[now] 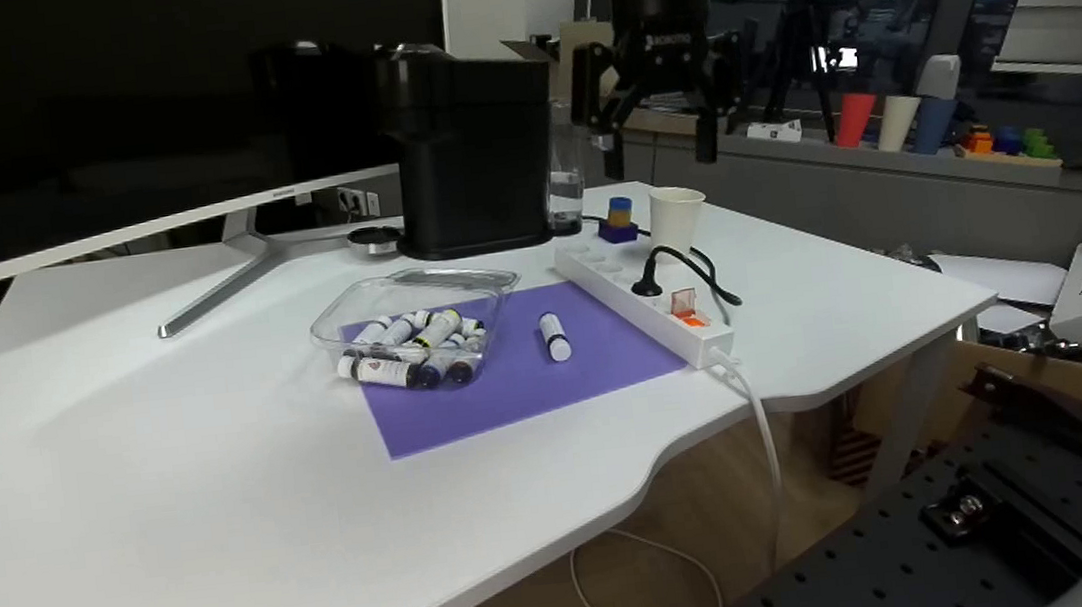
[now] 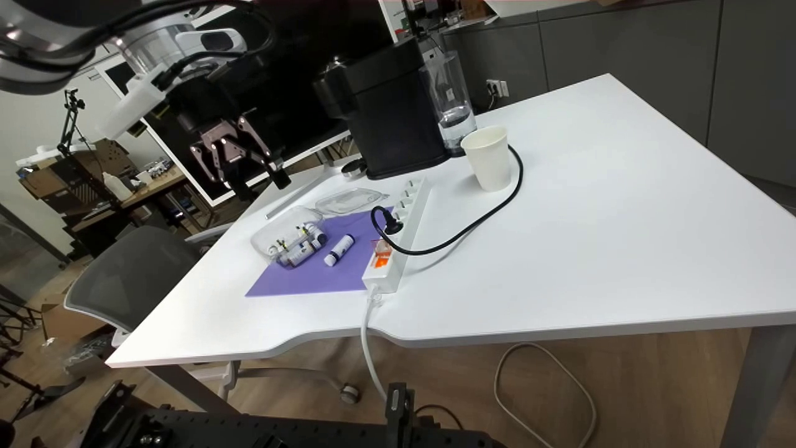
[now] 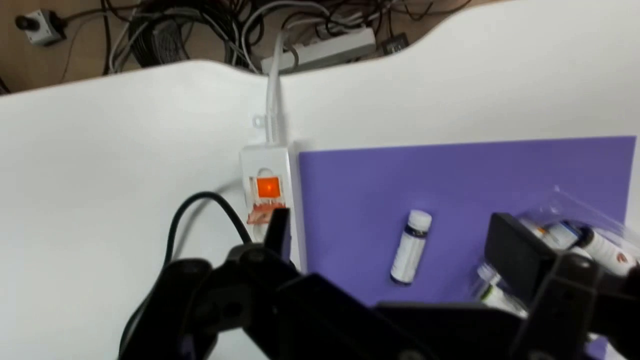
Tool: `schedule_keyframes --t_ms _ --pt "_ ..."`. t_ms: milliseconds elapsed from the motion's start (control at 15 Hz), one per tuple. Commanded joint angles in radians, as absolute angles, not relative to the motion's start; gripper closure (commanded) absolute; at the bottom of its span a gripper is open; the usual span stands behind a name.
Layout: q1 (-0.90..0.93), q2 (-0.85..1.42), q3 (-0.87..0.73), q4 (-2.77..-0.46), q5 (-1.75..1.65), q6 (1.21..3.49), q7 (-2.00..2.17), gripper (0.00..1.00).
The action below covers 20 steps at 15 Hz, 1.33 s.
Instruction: Turn off the white extension cable
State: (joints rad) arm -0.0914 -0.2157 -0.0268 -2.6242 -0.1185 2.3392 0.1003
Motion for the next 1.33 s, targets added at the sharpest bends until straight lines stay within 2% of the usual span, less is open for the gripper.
schedule_keyframes --t_ms 0,200,867,933,1000,1267 --pt "-0.093 -0.218 -0.042 -2.622 -0.119 2.313 0.084 0.00" --pt "-0.097 -0.225 -0.049 -2.621 -0.119 2.295 0.071 0.00" --pt "-0.170 -0.069 -0.088 -2.685 -0.359 2.551 0.084 0.00" --pt "-0.174 -0.047 -0.099 -2.687 -0.359 2.571 0.073 0.25" --pt "-0.180 -0.024 -0.110 -2.687 -0.373 2.594 0.080 0.26" --pt "-0.187 0.068 -0.153 -2.681 -0.385 2.694 0.010 0.55"
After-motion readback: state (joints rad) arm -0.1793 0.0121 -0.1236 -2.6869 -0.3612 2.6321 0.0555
